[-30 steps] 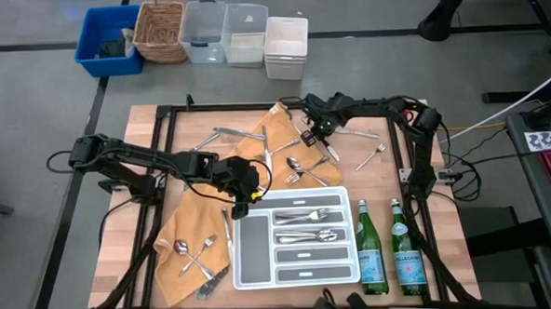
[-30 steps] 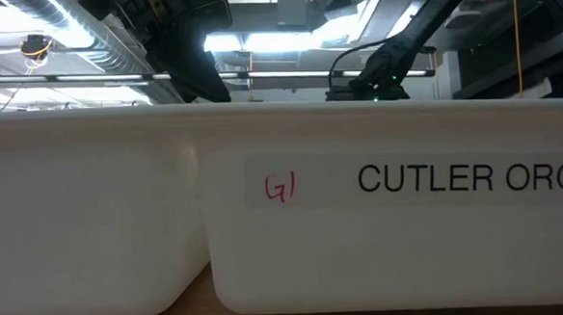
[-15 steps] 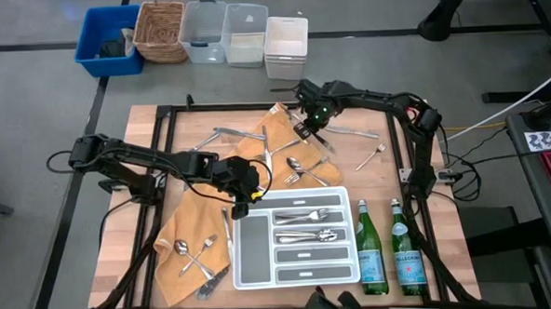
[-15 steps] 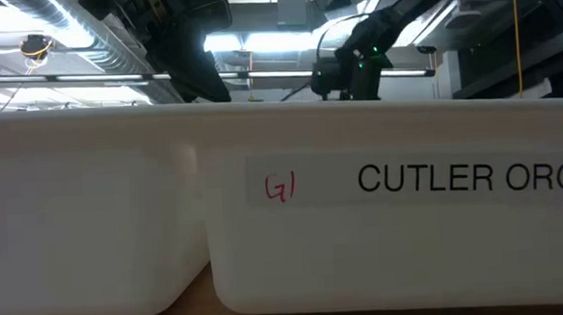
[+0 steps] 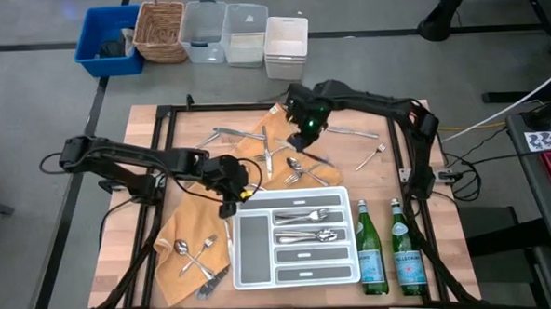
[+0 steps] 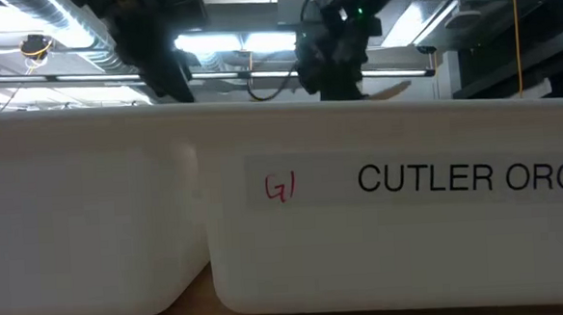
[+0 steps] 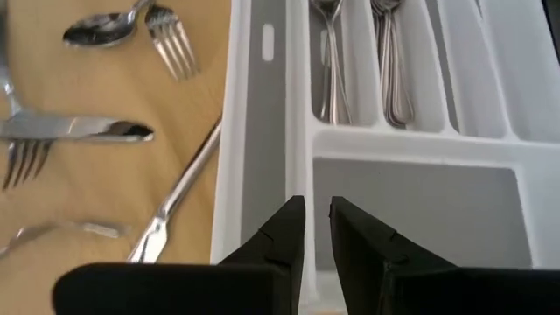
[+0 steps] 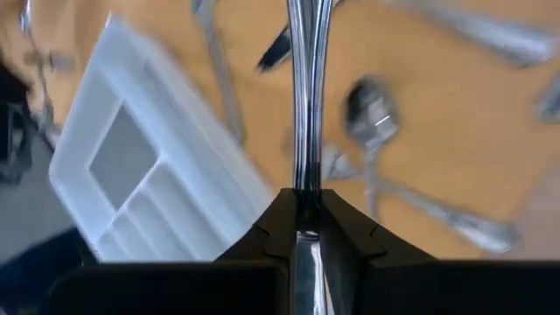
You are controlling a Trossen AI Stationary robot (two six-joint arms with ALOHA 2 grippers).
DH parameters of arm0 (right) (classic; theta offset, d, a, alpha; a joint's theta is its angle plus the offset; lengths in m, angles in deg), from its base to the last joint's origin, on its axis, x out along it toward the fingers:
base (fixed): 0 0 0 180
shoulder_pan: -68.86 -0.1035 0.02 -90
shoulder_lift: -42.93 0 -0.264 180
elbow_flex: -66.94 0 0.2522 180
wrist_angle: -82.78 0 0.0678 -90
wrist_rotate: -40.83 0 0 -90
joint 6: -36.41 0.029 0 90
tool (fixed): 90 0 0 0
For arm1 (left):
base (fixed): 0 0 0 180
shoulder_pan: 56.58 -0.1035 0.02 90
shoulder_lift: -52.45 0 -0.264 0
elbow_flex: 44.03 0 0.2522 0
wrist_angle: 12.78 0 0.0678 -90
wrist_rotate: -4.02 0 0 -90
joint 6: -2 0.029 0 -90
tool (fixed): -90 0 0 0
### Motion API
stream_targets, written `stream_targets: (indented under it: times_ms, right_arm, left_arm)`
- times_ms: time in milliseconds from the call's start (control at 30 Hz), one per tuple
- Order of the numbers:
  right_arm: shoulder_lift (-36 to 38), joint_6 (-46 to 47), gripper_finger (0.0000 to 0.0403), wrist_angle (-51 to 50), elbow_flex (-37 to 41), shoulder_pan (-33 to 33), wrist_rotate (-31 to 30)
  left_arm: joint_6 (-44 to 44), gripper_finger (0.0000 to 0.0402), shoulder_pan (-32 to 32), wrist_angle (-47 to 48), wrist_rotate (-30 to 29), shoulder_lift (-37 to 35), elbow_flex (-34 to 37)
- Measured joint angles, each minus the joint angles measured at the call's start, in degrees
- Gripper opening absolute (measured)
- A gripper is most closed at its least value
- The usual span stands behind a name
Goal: Sort silverware
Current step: Put the silver table knife into the white silverware tray
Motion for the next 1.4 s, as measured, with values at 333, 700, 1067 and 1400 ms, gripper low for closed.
stream_targets:
  times_ms: [333,700,1067,1400]
  right_arm:
    - [0.04,0.01,0.0039,-0.91,-0.26,-17.97,-0.42]
    - [0.04,6.58,0.0039,-0.85,-0.26,-37.16,-11.87]
    - [-0.02,10.89,0.0039,3.65,3.11,-48.87,-18.73]
    - [-0.07,11.01,0.0039,12.55,9.35,-53.19,-22.86]
  left_arm:
    - [-0.82,0.0047,0.00,3.89,-0.02,-5.62,0.00]
    - [-2.07,0.0047,0.00,3.89,-0.06,-6.38,0.00]
    - [-7.49,0.0047,0.02,3.83,-0.05,-6.36,0.00]
    - [-13.61,0.0046,2.12,3.82,0.00,-6.36,0.00]
